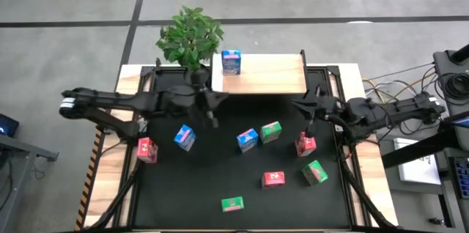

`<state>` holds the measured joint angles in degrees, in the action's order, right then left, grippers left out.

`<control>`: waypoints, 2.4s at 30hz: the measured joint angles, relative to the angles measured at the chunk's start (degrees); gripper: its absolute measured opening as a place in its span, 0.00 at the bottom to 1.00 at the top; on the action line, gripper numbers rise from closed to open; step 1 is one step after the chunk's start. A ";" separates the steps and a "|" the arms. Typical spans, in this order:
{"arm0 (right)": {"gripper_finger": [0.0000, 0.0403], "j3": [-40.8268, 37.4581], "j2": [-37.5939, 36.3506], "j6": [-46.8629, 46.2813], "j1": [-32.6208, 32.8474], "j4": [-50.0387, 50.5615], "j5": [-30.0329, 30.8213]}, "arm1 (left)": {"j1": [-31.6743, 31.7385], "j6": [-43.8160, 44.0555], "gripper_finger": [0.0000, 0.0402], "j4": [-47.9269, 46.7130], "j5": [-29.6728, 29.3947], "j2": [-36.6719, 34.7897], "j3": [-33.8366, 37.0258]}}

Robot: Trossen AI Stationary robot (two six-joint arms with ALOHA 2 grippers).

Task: Stack cereal on shelf
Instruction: Put the bottom left blue cereal box on the shelf

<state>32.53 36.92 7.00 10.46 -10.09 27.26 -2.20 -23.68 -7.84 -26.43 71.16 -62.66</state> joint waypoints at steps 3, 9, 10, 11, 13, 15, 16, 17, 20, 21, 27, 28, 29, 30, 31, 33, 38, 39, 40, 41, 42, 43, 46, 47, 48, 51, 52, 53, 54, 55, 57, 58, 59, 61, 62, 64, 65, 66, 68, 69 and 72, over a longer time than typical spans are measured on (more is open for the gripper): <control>0.03 3.25 3.33 1.26 0.00 0.29 -0.17 | -0.17 1.23 0.00 6.37 3.06 -4.83 7.45; 0.03 11.57 11.11 2.82 -2.62 2.57 -0.15 | -0.11 1.90 0.00 21.99 2.97 -11.52 20.60; 0.03 12.97 12.37 2.80 -3.25 3.16 -0.19 | -0.11 1.90 0.00 23.68 2.95 -12.38 22.11; 0.03 14.29 13.91 2.90 -4.04 4.04 -0.21 | -0.11 1.88 0.00 25.15 2.95 -13.11 23.34; 0.03 16.76 16.76 3.94 -5.91 4.93 -0.33 | -0.11 1.86 0.00 27.08 2.95 -14.75 25.35; 0.03 19.86 19.86 4.44 -8.32 6.03 -1.11 | -0.04 1.47 0.00 28.85 2.92 -16.20 26.78; 0.03 21.31 21.52 4.50 -9.81 7.04 -2.05 | -0.04 0.96 0.00 29.25 2.93 -17.06 27.35; 0.03 22.84 23.38 4.46 -11.35 8.02 -3.55 | -0.04 0.47 0.00 29.25 2.89 -17.86 27.86; 0.03 27.47 29.27 4.31 -16.32 11.26 -9.57 | 0.00 -1.58 0.00 29.33 2.86 -19.89 28.92; 0.03 29.14 31.23 4.33 -17.96 11.97 -11.50 | 0.08 -2.33 0.00 29.28 2.86 -20.53 29.31; 0.03 37.71 42.71 6.73 -27.57 15.18 -20.70 | 0.22 -4.76 0.00 29.28 2.84 -23.58 31.73; 0.03 38.67 44.54 7.54 -28.86 15.34 -22.43 | 0.22 -4.73 0.00 29.27 2.80 -23.88 31.79; 0.03 39.73 46.28 7.96 -30.03 15.28 -23.95 | 0.22 -4.61 0.00 29.29 2.44 -24.13 31.79; 0.03 40.65 47.84 8.39 -31.16 15.23 -25.11 | 0.22 -4.53 0.00 29.29 2.00 -24.29 31.75; 0.03 41.50 49.21 8.66 -32.09 15.26 -25.84 | 0.22 -4.46 0.00 29.31 1.50 -24.40 31.64; 0.03 42.90 51.71 9.07 -33.26 15.05 -26.22 | 0.22 -4.37 0.00 29.29 0.56 -24.61 31.62; 0.03 45.13 55.53 13.11 -33.75 15.32 -26.25 | 0.22 -4.92 0.00 29.27 -0.05 -24.61 31.62; 0.03 45.45 55.96 13.84 -33.75 15.26 -26.24 | 0.22 -4.92 0.00 29.27 -0.05 -24.57 31.62; 0.03 45.89 56.39 14.58 -33.73 15.00 -26.31 | 0.22 -4.84 0.00 29.29 -0.05 -24.48 31.62; 0.03 46.18 56.87 15.08 -33.74 14.71 -26.28 | 0.22 -4.81 0.00 29.27 -0.05 -24.42 31.62; 0.03 46.21 57.21 15.50 -33.76 14.67 -26.26 | 0.22 -4.76 0.00 29.23 -0.05 -24.38 31.62; 0.03 46.20 57.65 15.86 -33.77 14.67 -26.17 | 0.22 -4.51 0.00 29.24 -0.05 -24.39 31.62; 0.03 46.16 59.01 16.11 -33.81 13.13 -25.79 | 0.22 -3.14 0.00 29.25 -0.05 -24.40 31.62; 0.03 46.16 59.44 16.13 -33.81 12.15 -25.81 | 0.22 -2.77 0.00 29.25 -0.05 -24.40 31.62; 0.03 46.16 59.80 16.15 -33.81 11.19 -25.79 | 0.22 -2.50 0.00 29.21 -0.05 -24.40 31.62; 0.03 46.16 61.11 16.92 -33.95 8.99 -25.79 | 0.22 -1.97 0.00 28.88 -0.05 -24.40 31.62; 0.03 46.16 61.48 17.10 -34.09 8.60 -25.79 | 0.22 -1.97 0.00 28.76 -0.05 -24.40 31.62; 0.03 46.16 61.72 17.09 -34.27 8.26 -25.79 | 0.22 -1.99 0.00 28.77 -0.05 -24.40 31.62; 0.03 46.16 61.82 17.04 -34.47 7.86 -25.80 | 0.22 -2.13 0.00 28.79 -0.10 -24.40 31.62; 0.03 46.16 61.84 16.78 -34.51 7.69 -25.74 | 0.22 -2.14 0.00 28.80 -0.14 -24.44 31.62; 0.03 46.16 61.49 15.91 -34.81 8.19 -25.74 | 0.22 -1.67 0.00 28.77 -0.33 -24.43 31.62; 0.03 46.16 61.31 15.59 -34.82 8.64 -25.72 | 0.22 -1.36 0.00 28.76 -0.60 -24.43 31.62; 0.03 46.16 61.12 15.56 -34.82 8.67 -25.74 | 0.22 -1.24 0.00 28.72 -1.02 -24.43 31.62; 0.03 46.16 60.39 15.52 -34.65 8.82 -25.83 | 0.20 -1.11 0.00 28.17 -2.26 -24.62 31.62; 0.03 46.16 59.90 15.61 -34.49 8.97 -25.81 | 0.11 -0.79 0.00 27.61 -2.68 -24.75 31.62; 0.03 46.16 59.02 16.18 -34.38 9.92 -25.80 | 0.13 0.18 0.00 26.57 -2.76 -25.13 31.64; 0.03 46.16 58.82 16.44 -34.36 10.62 -25.79 | 0.13 0.73 0.00 26.46 -2.85 -25.18 31.64; 0.03 46.16 58.76 16.69 -34.36 10.68 -25.79 | 0.13 1.06 0.00 26.82 -3.06 -25.19 31.64; 0.03 46.15 58.76 17.15 -34.68 11.29 -25.74 | 0.11 1.96 0.00 28.09 -3.81 -25.35 31.65; 0.03 46.14 58.76 17.20 -34.93 11.19 -25.75 | 0.13 2.60 0.00 28.92 -4.14 -25.44 31.62; 0.03 46.14 59.24 16.65 -35.64 9.56 -25.62 | 0.15 3.67 0.00 28.89 -4.16 -25.52 31.44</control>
<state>78.67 96.16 23.65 -25.19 -0.53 1.64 -2.04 -20.01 21.06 -30.59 45.65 -31.22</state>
